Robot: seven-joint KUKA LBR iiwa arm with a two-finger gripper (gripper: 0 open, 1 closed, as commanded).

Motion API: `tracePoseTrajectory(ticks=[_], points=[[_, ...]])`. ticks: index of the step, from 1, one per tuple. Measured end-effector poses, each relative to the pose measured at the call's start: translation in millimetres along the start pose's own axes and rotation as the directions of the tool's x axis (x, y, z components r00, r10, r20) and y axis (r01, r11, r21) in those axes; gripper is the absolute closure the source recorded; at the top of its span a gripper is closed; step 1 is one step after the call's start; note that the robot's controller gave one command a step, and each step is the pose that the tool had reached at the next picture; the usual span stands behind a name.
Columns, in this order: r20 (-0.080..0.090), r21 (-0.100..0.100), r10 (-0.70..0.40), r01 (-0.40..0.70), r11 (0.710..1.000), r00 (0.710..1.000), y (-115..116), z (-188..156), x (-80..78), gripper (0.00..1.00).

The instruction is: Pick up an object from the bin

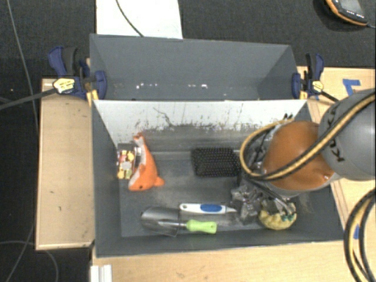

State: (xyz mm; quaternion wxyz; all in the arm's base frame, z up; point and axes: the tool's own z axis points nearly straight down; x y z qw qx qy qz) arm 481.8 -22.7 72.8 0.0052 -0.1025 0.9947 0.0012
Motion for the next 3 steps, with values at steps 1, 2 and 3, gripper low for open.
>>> tracePoseTrajectory(ticks=[1,2,3], points=[[0.001,0.000,0.002,-0.002,1.000,1.000,0,-10,-0.1,1.00],[-0.009,-0.003,0.002,-0.002,1.000,1.000,1,-30,1.9,1.00],[-0.007,-0.002,0.004,-0.004,1.000,1.000,1,-54,1.2,1.00]])
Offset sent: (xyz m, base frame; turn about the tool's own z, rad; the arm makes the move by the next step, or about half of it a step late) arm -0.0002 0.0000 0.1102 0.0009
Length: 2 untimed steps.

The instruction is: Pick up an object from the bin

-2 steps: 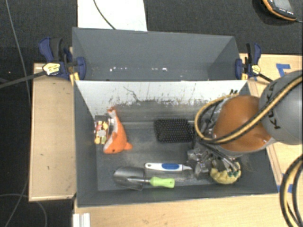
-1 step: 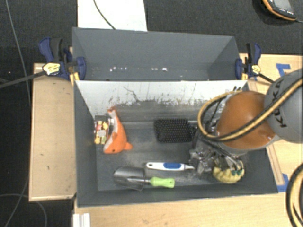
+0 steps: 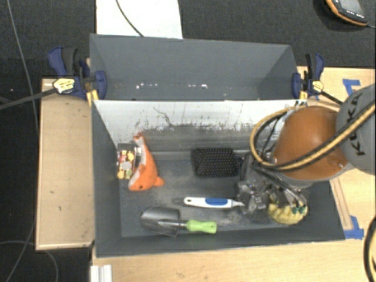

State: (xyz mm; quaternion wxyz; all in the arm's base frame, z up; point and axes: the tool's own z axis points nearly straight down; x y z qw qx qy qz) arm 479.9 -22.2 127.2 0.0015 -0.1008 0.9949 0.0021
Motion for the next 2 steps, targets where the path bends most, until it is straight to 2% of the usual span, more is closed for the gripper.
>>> tracePoseTrajectory(ticks=[1,2], points=[[0.005,0.002,0.001,-0.001,1.000,1.000,0,-29,-1.5,1.00],[0.007,0.002,0.002,-0.002,1.000,1.000,-1,-45,-1.8,1.00]])
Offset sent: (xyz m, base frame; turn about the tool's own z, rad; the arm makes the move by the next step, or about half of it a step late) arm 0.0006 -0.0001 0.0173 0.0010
